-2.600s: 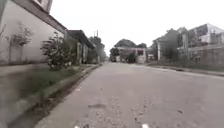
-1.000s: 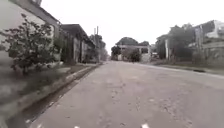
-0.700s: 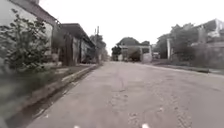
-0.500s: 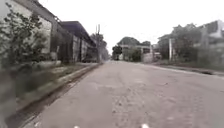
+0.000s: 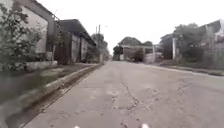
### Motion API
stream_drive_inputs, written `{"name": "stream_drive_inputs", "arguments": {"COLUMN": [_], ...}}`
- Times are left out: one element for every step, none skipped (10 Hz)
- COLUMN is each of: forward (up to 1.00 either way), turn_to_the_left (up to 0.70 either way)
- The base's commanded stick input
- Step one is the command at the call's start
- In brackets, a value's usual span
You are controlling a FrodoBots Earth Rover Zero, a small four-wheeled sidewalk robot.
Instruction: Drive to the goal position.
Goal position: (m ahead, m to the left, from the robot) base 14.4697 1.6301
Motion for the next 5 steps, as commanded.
{"name": "stream_drive_inputs", "arguments": {"forward": [1.00,1.00,1.00,1.00,1.00], "turn_to_the_left": [0.02,0.02,0.02,0.02,0.02]}}
